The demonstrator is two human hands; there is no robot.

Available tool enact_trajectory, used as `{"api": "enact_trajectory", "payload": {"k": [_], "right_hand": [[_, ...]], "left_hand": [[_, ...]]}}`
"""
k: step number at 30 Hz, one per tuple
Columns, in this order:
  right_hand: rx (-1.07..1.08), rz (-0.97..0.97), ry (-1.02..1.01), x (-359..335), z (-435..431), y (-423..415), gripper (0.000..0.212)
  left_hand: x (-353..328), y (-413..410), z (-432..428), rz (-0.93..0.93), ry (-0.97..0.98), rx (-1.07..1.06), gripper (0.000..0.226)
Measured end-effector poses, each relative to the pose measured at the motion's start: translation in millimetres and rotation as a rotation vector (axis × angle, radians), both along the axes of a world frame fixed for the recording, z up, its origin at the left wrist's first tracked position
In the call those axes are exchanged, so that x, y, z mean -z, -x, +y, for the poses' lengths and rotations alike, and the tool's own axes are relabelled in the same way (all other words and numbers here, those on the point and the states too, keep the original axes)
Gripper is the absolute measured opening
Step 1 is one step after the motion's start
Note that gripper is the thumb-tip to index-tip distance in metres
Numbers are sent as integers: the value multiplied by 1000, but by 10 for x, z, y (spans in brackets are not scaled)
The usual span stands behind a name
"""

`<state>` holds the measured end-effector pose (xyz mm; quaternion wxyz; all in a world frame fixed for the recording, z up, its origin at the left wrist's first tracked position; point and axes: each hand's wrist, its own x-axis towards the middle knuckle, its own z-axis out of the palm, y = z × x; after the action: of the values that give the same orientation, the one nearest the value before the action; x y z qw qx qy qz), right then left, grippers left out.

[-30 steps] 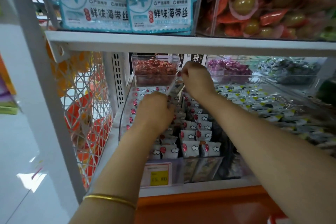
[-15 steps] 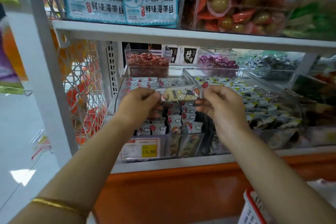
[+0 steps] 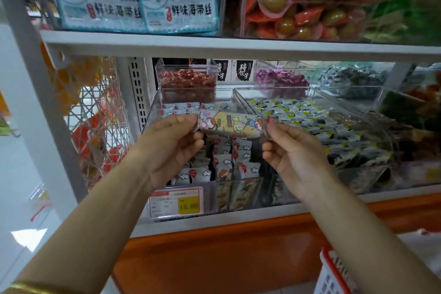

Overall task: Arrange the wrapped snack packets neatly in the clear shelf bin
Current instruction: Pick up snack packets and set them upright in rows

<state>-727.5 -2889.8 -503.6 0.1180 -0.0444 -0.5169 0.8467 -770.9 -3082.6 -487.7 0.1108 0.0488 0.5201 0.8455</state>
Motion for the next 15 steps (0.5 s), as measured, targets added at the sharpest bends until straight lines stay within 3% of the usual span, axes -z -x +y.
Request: {"api": "enact_trajectory", "payload": {"k": [4,9,12,15], "right_hand": [[-19,40,123,-9,22,14,8],[143,153,-208,36,51,-1,17],[170,183,-238,46,40,-23,19],[221,201,-241,46,40,-33,16]], "left_hand": [[-7,-28,55,-2,-31,-9,18],[-44,-85,28,69,44,46,20],[-68,-132,51,76,53,114,11],[-63,-155,43,95,58,159,29]]}}
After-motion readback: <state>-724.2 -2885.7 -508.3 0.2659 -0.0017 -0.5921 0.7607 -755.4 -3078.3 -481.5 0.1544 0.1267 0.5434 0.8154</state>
